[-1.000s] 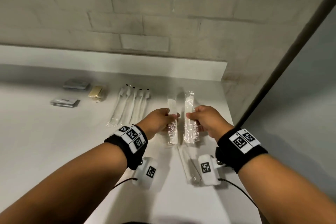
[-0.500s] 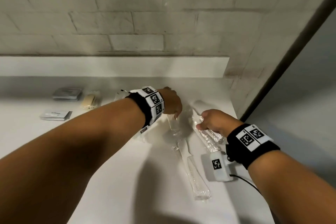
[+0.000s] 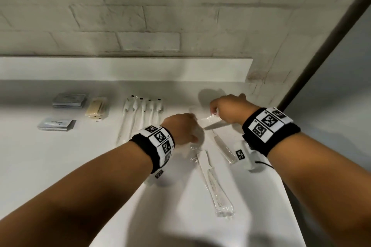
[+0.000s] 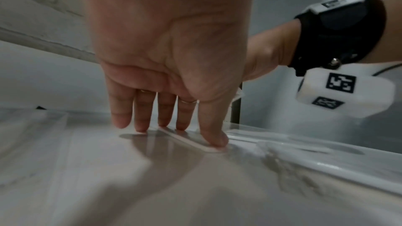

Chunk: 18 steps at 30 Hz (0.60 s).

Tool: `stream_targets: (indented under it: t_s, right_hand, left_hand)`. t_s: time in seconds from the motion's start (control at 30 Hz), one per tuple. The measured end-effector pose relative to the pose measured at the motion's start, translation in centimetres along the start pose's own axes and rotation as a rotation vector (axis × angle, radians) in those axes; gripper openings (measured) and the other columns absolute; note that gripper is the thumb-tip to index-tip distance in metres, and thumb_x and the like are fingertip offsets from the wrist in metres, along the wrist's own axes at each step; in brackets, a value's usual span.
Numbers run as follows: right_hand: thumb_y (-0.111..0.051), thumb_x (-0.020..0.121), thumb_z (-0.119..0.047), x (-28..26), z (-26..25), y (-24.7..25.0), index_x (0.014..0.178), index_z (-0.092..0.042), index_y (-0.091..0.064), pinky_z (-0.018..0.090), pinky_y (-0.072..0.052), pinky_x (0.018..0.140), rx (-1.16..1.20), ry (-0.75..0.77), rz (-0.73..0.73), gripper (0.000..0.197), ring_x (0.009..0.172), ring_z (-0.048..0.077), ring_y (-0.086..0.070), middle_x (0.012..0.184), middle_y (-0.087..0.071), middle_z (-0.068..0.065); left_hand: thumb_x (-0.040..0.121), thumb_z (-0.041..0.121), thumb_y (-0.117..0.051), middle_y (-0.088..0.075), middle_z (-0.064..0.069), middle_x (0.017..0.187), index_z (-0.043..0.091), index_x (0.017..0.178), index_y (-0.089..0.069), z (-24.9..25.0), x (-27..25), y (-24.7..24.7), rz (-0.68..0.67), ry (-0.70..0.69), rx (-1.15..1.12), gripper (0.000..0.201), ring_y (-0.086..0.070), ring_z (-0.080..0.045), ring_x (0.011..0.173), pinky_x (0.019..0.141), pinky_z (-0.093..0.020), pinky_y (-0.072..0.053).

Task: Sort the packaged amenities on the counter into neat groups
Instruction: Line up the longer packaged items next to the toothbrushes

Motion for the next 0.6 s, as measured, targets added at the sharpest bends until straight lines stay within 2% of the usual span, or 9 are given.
stream_targets:
  t_s: [0.1, 0.17, 0.23, 0.3, 0.4, 0.43, 0.5, 0.6]
  right_hand:
    - [-0.042, 0.086, -0.002, -0.2, -1.2, -0.3, 0.099, -0.032, -0.065, 0.045, -0.026, 0.096, -0.272, 0.120, -0.024, 0.041, 0.099, 0.021, -0.052, 0.094, -0.056, -0.007]
    - [-0.045, 0.087, -0.006, -0.2, -1.4, -1.3, 0.099, -0.033, -0.067, 0.048, -0.026, 0.101, -0.372, 0.154, -0.099, 0.036, 0.098, 0.020, -0.048, 0.090, -0.053, -0.008]
    - [-0.048, 0.088, -0.010, -0.3, -1.6, -1.6, 0.099, -0.033, -0.068, 0.051, -0.023, 0.105, -0.422, 0.201, -0.146, 0.032, 0.106, 0.021, -0.047, 0.091, -0.054, -0.008]
    - [-0.051, 0.089, -0.014, -0.2, -2.3, -1.3, 0.098, -0.033, -0.070, 0.054, -0.019, 0.109, -0.456, 0.283, -0.090, 0.029, 0.116, 0.023, -0.044, 0.102, -0.058, -0.005]
    - [-0.053, 0.091, -0.015, 0.3, -3.2, -0.8, 0.114, -0.033, -0.065, 0.056, -0.009, 0.115, -0.399, 0.352, 0.097, 0.032, 0.126, 0.024, -0.039, 0.121, -0.055, -0.003]
    - [-0.053, 0.091, -0.015, 0.5, -3.2, -0.7, 0.120, -0.030, -0.062, 0.055, -0.011, 0.115, -0.348, 0.323, 0.159, 0.035, 0.127, 0.024, -0.041, 0.124, -0.055, -0.002]
    - [-0.054, 0.089, -0.015, 0.8, -2.6, -1.0, 0.125, -0.024, -0.058, 0.049, -0.023, 0.113, -0.231, 0.211, 0.212, 0.038, 0.122, 0.025, -0.049, 0.127, -0.056, 0.000]
    - [-0.065, 0.086, -0.033, 0.5, -1.5, -2.5, 0.134, -0.020, -0.052, 0.036, -0.042, 0.102, 0.033, 0.081, 0.098, 0.051, 0.120, 0.025, -0.056, 0.134, -0.057, 0.003]
  left_hand:
    - [0.078, 0.040, -0.068, -0.057, 0.002, 0.128, 0.026, 0.122, -0.062, -0.6, 0.0, -0.2, -0.015, 0.012, 0.035, 0.046, -0.059, -0.022, 0.114, 0.092, -0.038, -0.051]
    - [0.075, 0.039, -0.072, -0.055, -0.002, 0.128, 0.024, 0.125, -0.060, -1.4, 0.1, -0.5, -0.007, 0.043, 0.031, 0.053, -0.058, -0.025, 0.115, 0.092, -0.039, -0.052]
    - [0.075, 0.034, -0.071, -0.052, -0.007, 0.124, 0.021, 0.125, -0.059, -1.9, 0.3, -0.9, 0.046, 0.100, 0.006, 0.053, -0.058, -0.029, 0.113, 0.090, -0.038, -0.051]
    - [0.081, 0.031, -0.066, -0.051, -0.011, 0.118, 0.015, 0.124, -0.055, -1.7, 0.3, -0.9, 0.114, 0.185, -0.009, 0.047, -0.056, -0.033, 0.110, 0.085, -0.038, -0.050]
    - [0.082, 0.036, -0.067, -0.053, -0.014, 0.120, 0.008, 0.123, -0.046, -1.0, 0.5, -1.0, 0.166, 0.316, -0.043, 0.054, -0.054, -0.034, 0.112, 0.083, -0.039, -0.047]
    - [0.081, 0.034, -0.068, -0.053, -0.015, 0.121, 0.007, 0.124, -0.044, -0.9, 0.7, -1.2, 0.173, 0.352, -0.055, 0.056, -0.055, -0.034, 0.112, 0.083, -0.038, -0.047]
    - [0.084, 0.024, -0.065, -0.054, -0.016, 0.123, 0.004, 0.125, -0.040, -0.9, 1.0, -1.1, 0.167, 0.422, -0.092, 0.052, -0.056, -0.033, 0.112, 0.085, -0.038, -0.048]
    - [0.088, 0.016, -0.056, -0.055, -0.018, 0.125, -0.001, 0.129, -0.036, -0.9, 1.4, -1.0, 0.112, 0.477, -0.123, 0.049, -0.057, -0.034, 0.115, 0.090, -0.038, -0.048]
Point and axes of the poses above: each hand's wrist, its own x-axis towards the middle knuckle, its own y-axis out of the back of the hand, z = x × y, the point moved 3 cm from there along x, towards the middle knuckle
